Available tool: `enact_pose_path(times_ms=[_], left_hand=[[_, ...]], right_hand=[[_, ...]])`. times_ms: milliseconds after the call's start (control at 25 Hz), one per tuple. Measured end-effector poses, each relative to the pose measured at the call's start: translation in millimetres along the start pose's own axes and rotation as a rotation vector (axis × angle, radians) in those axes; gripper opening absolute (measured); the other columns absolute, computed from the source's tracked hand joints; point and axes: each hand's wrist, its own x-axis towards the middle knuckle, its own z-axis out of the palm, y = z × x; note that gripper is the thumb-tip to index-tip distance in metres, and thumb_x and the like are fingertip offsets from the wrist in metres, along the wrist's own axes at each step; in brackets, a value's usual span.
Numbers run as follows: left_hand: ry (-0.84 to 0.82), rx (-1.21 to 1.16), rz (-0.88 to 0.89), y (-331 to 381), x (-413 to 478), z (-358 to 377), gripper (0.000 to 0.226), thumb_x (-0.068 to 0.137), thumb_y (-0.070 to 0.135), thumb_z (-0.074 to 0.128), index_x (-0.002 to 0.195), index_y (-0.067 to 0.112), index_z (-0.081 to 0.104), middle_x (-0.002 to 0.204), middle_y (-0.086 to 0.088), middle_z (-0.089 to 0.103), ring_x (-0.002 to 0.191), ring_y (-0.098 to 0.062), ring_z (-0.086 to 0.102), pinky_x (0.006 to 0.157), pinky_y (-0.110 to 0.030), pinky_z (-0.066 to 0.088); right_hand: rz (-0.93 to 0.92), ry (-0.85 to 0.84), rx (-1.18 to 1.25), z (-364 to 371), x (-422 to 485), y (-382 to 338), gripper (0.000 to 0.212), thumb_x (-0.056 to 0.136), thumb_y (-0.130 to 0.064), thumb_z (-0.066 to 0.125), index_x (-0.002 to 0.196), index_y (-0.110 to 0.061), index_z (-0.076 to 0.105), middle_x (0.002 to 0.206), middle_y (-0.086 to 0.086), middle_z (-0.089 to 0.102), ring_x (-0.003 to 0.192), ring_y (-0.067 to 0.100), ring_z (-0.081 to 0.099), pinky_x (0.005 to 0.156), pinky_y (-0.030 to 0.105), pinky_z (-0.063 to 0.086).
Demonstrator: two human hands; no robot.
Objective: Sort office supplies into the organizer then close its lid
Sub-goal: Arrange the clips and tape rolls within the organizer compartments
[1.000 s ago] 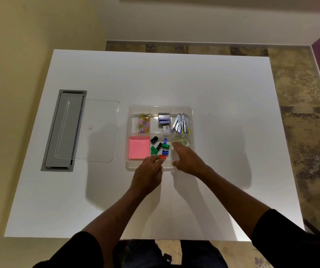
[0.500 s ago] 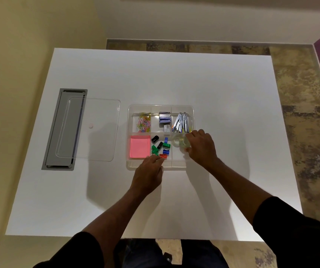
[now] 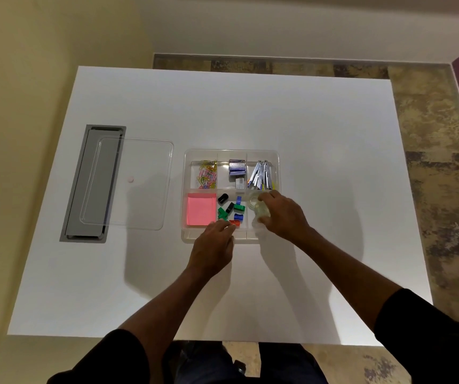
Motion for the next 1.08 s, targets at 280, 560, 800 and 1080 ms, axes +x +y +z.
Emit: enact_pose_path(times_ms=[280, 560, 800, 1080], left_hand=[[-0.019, -0.034, 0.003, -1, 1, 7, 0.039, 0.103, 0.015, 0.06, 0.141, 0.011, 0.065, 0.14, -0.009, 0.067, 0.125, -0.025, 0.066, 0.092, -0.038, 0.064], [-0.029, -0.04, -0.009, -1, 1, 10, 0.039, 0.102, 0.014, 0.062, 0.14, 0.009, 0.066, 0.143, -0.014, 0.067, 0.133, -0.031, 0.064, 0.103, -0.041, 0.061], [-0.029, -0.044, -0.008, -2, 1, 9, 0.04, 0.103, 0.013, 0.058, 0.143, 0.009, 0.063, 0.147, -0.014, 0.065, 0.138, -0.031, 0.06, 0.105, -0.043, 0.06], [-0.038, -0.04, -0.002, -4, 2, 10, 0.041, 0.104, 0.013, 0.057, 0.145, 0.01, 0.062, 0.148, -0.014, 0.064, 0.139, -0.03, 0.06, 0.105, -0.042, 0.06]], right_hand=[[0.213, -0.114, -0.055, 5, 1, -16, 0.058, 0.084, -0.061, 0.079, 0.117, -0.015, 0.066, 0.101, 0.003, 0.073, 0.079, 0.017, 0.061, 0.069, 0.031, 0.048], [0.342, -0.076, -0.108, 11, -5, -39, 0.054, 0.086, -0.058, 0.08, 0.114, -0.015, 0.064, 0.085, 0.001, 0.065, 0.069, 0.016, 0.056, 0.065, 0.029, 0.04], [0.289, -0.097, -0.115, 6, -9, -33, 0.043, 0.094, -0.048, 0.076, 0.118, -0.014, 0.062, 0.1, 0.006, 0.075, 0.075, 0.021, 0.064, 0.065, 0.029, 0.041], [0.204, -0.119, -0.184, 4, -15, -19, 0.014, 0.098, -0.013, 0.062, 0.106, -0.014, 0.074, 0.102, 0.007, 0.076, 0.093, 0.029, 0.074, 0.069, 0.028, 0.04]])
